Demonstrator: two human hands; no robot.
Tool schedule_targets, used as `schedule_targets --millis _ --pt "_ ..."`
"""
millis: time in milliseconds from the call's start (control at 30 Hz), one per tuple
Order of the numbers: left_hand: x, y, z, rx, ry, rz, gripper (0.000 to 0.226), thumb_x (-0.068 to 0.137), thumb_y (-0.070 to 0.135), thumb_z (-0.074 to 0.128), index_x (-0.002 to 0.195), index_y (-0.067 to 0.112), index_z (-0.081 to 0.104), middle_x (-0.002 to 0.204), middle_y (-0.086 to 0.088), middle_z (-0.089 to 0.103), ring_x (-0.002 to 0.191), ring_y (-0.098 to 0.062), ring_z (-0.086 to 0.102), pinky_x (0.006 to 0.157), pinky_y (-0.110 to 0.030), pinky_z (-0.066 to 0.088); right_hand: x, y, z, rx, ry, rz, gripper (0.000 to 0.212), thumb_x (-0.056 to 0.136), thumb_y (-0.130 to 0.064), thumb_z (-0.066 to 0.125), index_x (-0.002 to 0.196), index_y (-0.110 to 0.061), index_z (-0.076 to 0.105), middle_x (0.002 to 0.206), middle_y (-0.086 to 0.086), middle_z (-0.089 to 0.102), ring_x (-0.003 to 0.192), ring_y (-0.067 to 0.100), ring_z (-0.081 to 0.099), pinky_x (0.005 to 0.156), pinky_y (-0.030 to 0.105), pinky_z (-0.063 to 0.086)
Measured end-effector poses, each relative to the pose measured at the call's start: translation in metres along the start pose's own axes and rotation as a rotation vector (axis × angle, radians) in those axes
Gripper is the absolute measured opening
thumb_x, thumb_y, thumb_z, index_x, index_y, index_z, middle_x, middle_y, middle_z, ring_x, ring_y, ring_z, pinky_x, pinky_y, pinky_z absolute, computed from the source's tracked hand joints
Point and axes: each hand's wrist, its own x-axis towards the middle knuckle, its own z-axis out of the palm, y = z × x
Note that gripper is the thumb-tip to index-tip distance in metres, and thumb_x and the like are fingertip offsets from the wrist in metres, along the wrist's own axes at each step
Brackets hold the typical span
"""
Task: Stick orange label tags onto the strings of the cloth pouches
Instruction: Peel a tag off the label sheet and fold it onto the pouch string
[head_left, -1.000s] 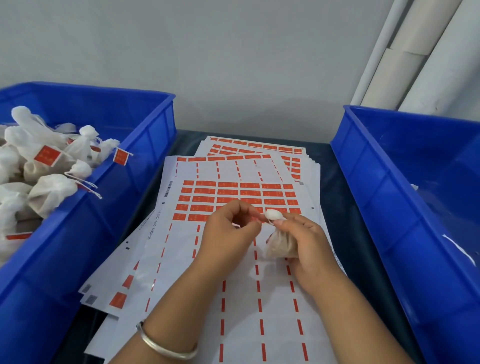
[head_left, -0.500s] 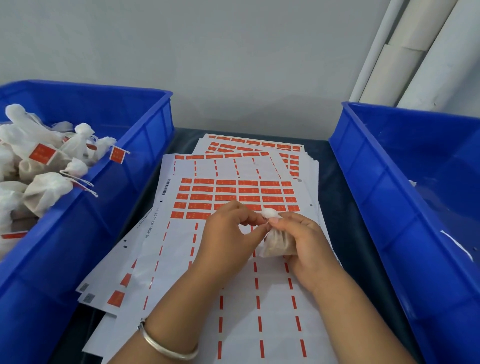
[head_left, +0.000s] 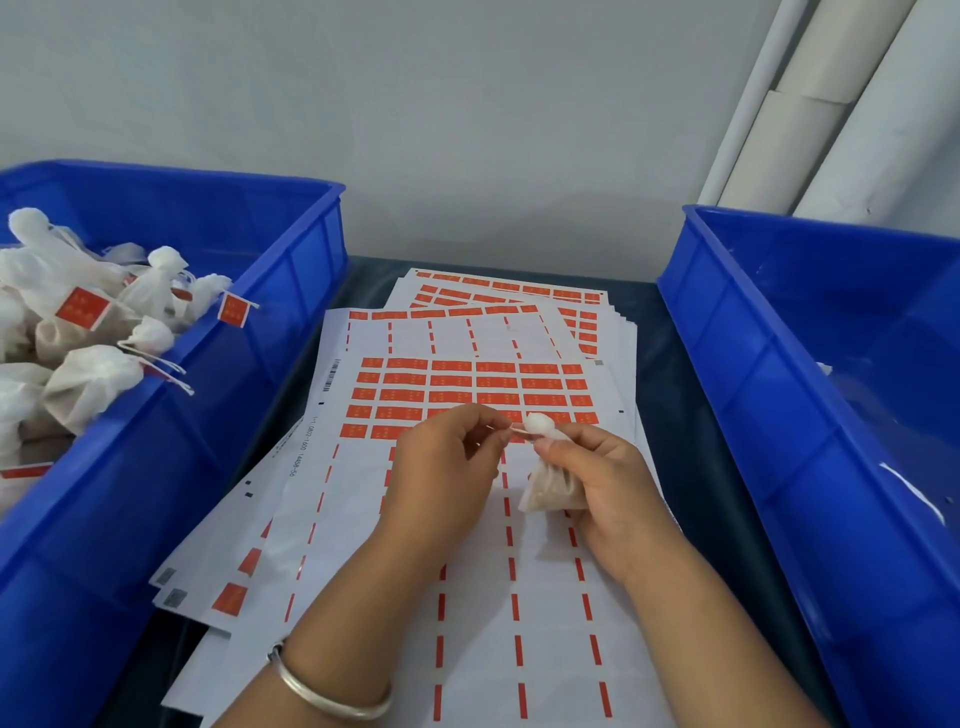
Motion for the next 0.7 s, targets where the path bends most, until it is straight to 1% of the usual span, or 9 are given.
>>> schedule_targets --millis 100,200,267,333,400,467,567,633,700 --pt "0.001 -0.002 0.002 0.053 0.005 0.004 0.013 0.088 0.024 0.060 0.088 0.035 0.053 0.072 0.024 0.052 0.069 -0.006 0.059 0.061 -0.010 0.042 0.001 0.002 0.000 -0.068 -0.018 -0.008 0.010 0.083 -0.018 0.071 0.088 -0.027 0.071 0.088 -0.020 0.071 0.096 0.012 0.064 0.080 0.026 0.053" --pt "0.003 -0.004 0.003 0.087 0.074 -0.043 0.014 0.089 0.024 0.058 0.088 0.036 0.050 0.074 0.024 0.050 0.071 -0.006 0.057 0.060 -0.010 0.039 0.001 0.003 0.001 -0.123 -0.004 -0.021 0.015 0.081 -0.017 0.072 0.090 -0.029 0.069 0.092 -0.017 0.068 0.096 0.013 0.062 0.075 0.023 0.053" --pt "0.005 -0.006 -0.001 0.063 0.158 -0.116 0.015 0.089 0.025 0.058 0.087 0.037 0.048 0.076 0.024 0.049 0.071 -0.005 0.057 0.058 -0.010 0.039 0.001 0.003 0.002 -0.176 0.024 -0.034 0.026 0.081 -0.016 0.072 0.099 -0.032 0.062 0.100 -0.014 0.064 0.097 0.013 0.061 0.073 0.024 0.055" --pt "0.008 -0.006 -0.006 0.038 0.233 -0.177 0.015 0.089 0.026 0.057 0.089 0.038 0.049 0.080 0.023 0.049 0.071 -0.004 0.056 0.055 -0.009 0.038 0.001 0.002 0.002 -0.214 0.014 -0.022 0.036 0.081 -0.018 0.072 0.107 -0.036 0.054 0.108 -0.014 0.061 0.100 0.015 0.060 0.077 0.029 0.057" --pt "0.009 -0.005 -0.010 0.010 0.298 -0.208 0.014 0.090 0.025 0.057 0.091 0.038 0.049 0.083 0.022 0.049 0.070 -0.002 0.055 0.053 -0.007 0.033 -0.002 0.000 0.002 -0.268 -0.072 -0.019 0.039 0.082 -0.018 0.071 0.108 -0.040 0.052 0.109 -0.018 0.059 0.101 0.013 0.059 0.077 0.025 0.056" --pt "0.008 -0.002 -0.014 -0.032 0.328 -0.206 0.014 0.090 0.025 0.056 0.090 0.038 0.050 0.082 0.024 0.049 0.071 -0.001 0.055 0.054 -0.006 0.031 -0.007 -0.003 0.004 -0.325 -0.185 -0.025 0.039 0.082 -0.017 0.070 0.105 -0.044 0.054 0.104 -0.025 0.058 0.098 0.009 0.059 0.069 0.016 0.052" --pt "0.003 0.009 -0.018 -0.040 0.287 -0.112 0.016 0.088 0.023 0.059 0.088 0.038 0.052 0.080 0.030 0.047 0.073 0.002 0.053 0.060 -0.006 0.033 -0.015 -0.010 0.004 -0.414 -0.339 -0.045 0.037 0.083 -0.020 0.069 0.100 -0.051 0.059 0.096 -0.039 0.056 0.095 -0.002 0.056 0.063 0.006 0.046" --pt "-0.001 0.019 -0.022 -0.025 0.232 -0.029 0.019 0.087 0.021 0.060 0.087 0.038 0.051 0.080 0.031 0.047 0.073 0.004 0.053 0.061 -0.006 0.034 -0.018 -0.016 0.003 -0.396 -0.421 -0.051 0.027 0.083 -0.033 0.070 0.102 -0.051 0.062 0.102 -0.043 0.057 0.099 -0.009 0.055 0.076 0.008 0.042" --pt "-0.006 0.033 -0.025 0.043 0.170 0.091 0.020 0.086 0.020 0.060 0.086 0.038 0.051 0.082 0.032 0.046 0.076 0.005 0.052 0.063 -0.006 0.035 -0.021 -0.022 0.002 -0.280 -0.454 -0.064 0.025 0.079 -0.047 0.066 0.104 -0.048 0.067 0.112 -0.031 0.063 0.110 -0.003 0.057 0.095 0.022 0.042"
